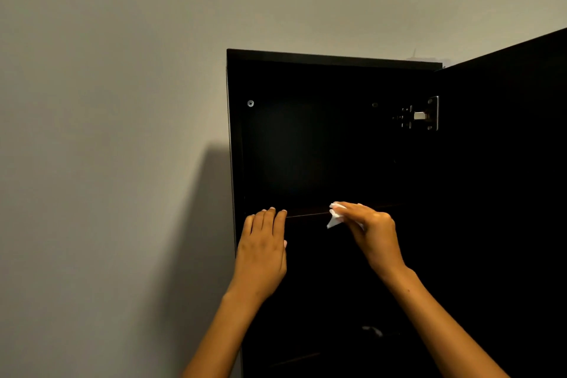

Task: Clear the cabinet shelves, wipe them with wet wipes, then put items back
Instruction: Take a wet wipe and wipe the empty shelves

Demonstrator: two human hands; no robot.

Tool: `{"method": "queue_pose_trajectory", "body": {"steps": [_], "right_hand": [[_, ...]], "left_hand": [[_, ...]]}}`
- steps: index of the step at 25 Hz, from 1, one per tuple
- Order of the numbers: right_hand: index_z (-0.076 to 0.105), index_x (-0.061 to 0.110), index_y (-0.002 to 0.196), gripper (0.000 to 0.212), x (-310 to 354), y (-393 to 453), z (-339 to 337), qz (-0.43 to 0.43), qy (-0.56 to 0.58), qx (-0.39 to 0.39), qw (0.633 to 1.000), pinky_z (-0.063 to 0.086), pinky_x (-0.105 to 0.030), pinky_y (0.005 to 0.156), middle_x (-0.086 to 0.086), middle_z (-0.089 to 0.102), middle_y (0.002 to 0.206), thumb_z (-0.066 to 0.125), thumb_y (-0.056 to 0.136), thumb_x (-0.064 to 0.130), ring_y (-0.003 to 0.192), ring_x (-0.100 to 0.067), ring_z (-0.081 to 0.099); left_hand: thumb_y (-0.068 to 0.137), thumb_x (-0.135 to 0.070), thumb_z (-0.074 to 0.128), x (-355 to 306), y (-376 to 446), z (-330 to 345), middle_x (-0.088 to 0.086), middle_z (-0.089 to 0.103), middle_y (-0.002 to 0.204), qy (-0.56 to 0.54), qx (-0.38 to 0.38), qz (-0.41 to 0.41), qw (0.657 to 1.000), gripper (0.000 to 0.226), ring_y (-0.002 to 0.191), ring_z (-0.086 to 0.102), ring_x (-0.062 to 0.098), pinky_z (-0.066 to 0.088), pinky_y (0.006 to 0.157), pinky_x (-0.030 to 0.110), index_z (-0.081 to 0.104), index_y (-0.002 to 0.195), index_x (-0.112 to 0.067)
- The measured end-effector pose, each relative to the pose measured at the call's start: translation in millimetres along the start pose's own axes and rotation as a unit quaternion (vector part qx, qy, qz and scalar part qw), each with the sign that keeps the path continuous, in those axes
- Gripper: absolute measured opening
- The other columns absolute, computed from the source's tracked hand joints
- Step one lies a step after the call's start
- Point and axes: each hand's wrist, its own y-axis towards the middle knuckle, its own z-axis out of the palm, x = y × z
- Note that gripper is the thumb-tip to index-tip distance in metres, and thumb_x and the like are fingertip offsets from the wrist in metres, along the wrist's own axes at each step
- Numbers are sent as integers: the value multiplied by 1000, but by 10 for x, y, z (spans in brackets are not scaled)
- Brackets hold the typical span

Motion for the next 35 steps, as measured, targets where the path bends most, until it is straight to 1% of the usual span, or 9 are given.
{"method": "queue_pose_trajectory", "body": {"steps": [6,9,12,15,19,23,27,29,35], "right_hand": [[72,16,104,29,501,-137,349,-174,-54,-4,983,52,-25,90,2,71,108,71,77,5,101,-10,66],[71,23,105,29,271,-733,397,-118,-18,14,993,50,-20,91,5,72,108,66,80,7,104,-6,64],[63,33,101,28,89,-1529,746,7,-50,190,981,53,-24,81,15,68,110,53,80,17,104,-7,64],[65,29,113,34,121,-1981,1213,-1,-117,259,959,50,-22,90,10,65,118,48,83,28,107,-8,63],[55,21,129,63,121,-1898,1391,-31,-164,265,950,33,-36,107,0,61,128,3,98,38,122,-14,54],[75,18,95,52,-103,-1868,1127,90,-267,305,909,54,-29,82,1,75,97,29,83,38,92,-10,70],[42,10,137,63,255,-1919,1235,22,-138,333,932,23,-29,113,-8,42,145,12,88,36,135,-18,37],[33,6,139,48,371,-1777,1405,15,-92,391,916,15,-31,118,-12,40,145,23,95,25,136,-22,33],[43,8,134,48,251,-1520,1625,19,-93,433,896,35,-32,106,-13,50,135,40,87,3,125,-28,45]], "left_hand": [[80,-23,35,-2,-10,-72,11,60,117,-7,7,9,1000,47,106,58,25,45,96,38,49,122,-8],[78,-25,33,-28,7,-62,13,61,115,10,6,3,1000,51,105,59,28,46,94,39,51,121,-5],[80,-26,33,-24,-23,-16,14,59,116,6,1,7,1000,50,106,57,28,44,96,41,48,122,-4],[82,-24,41,-1,-24,25,13,57,115,7,-12,15,1000,47,105,55,28,42,97,41,46,124,-5],[81,-22,50,18,-26,69,13,58,111,9,-27,19,999,45,102,55,28,43,95,41,46,123,-4],[81,-25,42,26,-38,95,13,58,110,19,-33,18,999,46,101,55,27,43,94,40,46,123,-5],[81,-23,49,7,-36,92,13,58,111,21,-38,12,999,45,102,55,27,43,95,41,47,123,-5],[82,-25,43,-6,-36,74,12,58,111,19,-39,8,999,44,102,56,27,43,95,40,47,122,-5],[80,-28,27,-30,-40,40,11,59,113,14,-27,0,1000,52,104,56,25,44,96,40,47,123,-6]]}}
